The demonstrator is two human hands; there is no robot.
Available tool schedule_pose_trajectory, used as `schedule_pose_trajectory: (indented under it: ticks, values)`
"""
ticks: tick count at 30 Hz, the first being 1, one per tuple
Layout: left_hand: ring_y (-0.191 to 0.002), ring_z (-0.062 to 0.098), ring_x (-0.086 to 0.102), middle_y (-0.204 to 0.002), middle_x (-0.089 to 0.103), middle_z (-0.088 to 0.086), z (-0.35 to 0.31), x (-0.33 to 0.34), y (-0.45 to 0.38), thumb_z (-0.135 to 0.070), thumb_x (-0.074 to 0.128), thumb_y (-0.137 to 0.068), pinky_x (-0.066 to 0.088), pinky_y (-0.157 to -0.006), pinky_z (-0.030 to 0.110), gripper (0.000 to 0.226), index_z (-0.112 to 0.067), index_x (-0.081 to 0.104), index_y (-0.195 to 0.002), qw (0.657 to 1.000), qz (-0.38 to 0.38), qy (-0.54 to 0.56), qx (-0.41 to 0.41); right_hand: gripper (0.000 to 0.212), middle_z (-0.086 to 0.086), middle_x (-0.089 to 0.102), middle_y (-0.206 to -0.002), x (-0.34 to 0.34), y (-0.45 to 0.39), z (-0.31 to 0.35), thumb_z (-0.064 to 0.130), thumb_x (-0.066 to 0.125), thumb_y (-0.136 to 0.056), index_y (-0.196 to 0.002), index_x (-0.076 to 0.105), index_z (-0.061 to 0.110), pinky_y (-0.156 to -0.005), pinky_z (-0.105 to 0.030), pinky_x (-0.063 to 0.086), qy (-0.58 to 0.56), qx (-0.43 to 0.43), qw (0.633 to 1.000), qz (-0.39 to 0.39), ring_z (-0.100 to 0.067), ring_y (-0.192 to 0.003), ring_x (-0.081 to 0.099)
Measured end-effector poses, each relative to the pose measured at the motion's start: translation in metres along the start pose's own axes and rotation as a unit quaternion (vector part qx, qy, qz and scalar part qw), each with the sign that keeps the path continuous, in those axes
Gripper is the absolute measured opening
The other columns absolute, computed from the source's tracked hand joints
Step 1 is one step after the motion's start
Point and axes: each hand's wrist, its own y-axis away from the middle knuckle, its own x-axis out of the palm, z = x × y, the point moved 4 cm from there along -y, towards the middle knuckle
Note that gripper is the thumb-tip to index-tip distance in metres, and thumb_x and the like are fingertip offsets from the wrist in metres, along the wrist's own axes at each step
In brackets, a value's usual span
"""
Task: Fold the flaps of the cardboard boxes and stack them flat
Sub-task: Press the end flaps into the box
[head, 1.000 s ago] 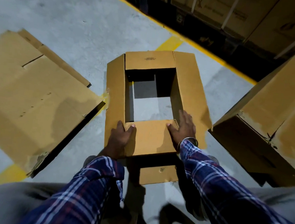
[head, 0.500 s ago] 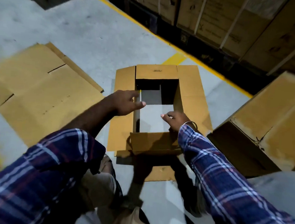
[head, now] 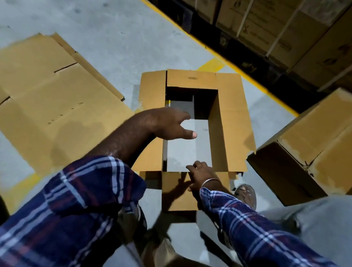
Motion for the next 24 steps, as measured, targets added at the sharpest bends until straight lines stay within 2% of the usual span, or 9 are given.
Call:
schedule_pose_trajectory:
  ticks: [5,9,13,16,24]
  values:
    - [-0.149,0.023,0.036,-0.165,0.034,0.003,-0.004,-0.004,-0.006,-0.061,0.048,-0.101,0.032,-0.117,0.037,0.077,-0.023,0.024,-0.163,1.000,0.016,0.007,0.013,0.048,-0.004,0.059,-0.125,0.010,-0.011,0.010,0.036,0.073,-0.084,-0.130,0.060,0.028,-0.096,-0.040,0.045,0.014,-0.003,1.000,-0.017,-0.030,-0.116,0.059]
    - [-0.149,0.025,0.037,-0.165,0.035,0.005,-0.004,0.001,-0.014,-0.062,0.047,-0.101,0.033,-0.117,0.040,0.077,-0.023,0.023,-0.163,0.999,0.033,-0.003,0.012,0.030,-0.011,0.061,-0.125,0.002,-0.023,0.015,0.031,0.057,-0.099,-0.127,0.057,0.020,-0.098,-0.041,0.044,-0.015,0.021,1.000,-0.004,-0.033,-0.116,0.059]
    - [-0.149,0.025,0.036,-0.165,0.034,0.005,-0.001,0.003,-0.018,-0.061,0.046,-0.102,0.032,-0.118,0.040,0.077,-0.022,0.021,-0.163,0.999,0.051,-0.010,0.009,0.028,-0.013,0.060,-0.117,-0.002,-0.028,0.016,0.014,0.055,-0.095,-0.123,0.057,0.018,-0.092,-0.038,0.047,-0.006,0.029,0.999,-0.019,-0.034,-0.112,0.060]
    - [-0.149,0.025,0.036,-0.165,0.033,0.005,0.002,0.002,-0.016,-0.060,0.045,-0.102,0.031,-0.118,0.038,0.077,-0.022,0.020,-0.163,0.998,0.054,-0.012,0.005,0.031,-0.012,0.059,-0.117,-0.001,-0.026,0.018,0.009,0.058,-0.092,-0.122,0.056,0.017,-0.091,-0.039,0.047,0.002,0.017,1.000,-0.022,-0.032,-0.110,0.059]
    - [-0.149,0.024,0.037,-0.166,0.033,0.005,0.000,0.000,-0.010,-0.060,0.047,-0.102,0.031,-0.119,0.039,0.078,-0.021,0.021,-0.164,0.999,0.053,-0.011,0.009,0.039,-0.010,0.052,-0.126,0.007,-0.020,0.021,0.021,0.063,-0.094,-0.131,0.052,0.020,-0.100,-0.045,0.043,0.032,-0.004,0.999,0.024,-0.032,-0.119,0.050]
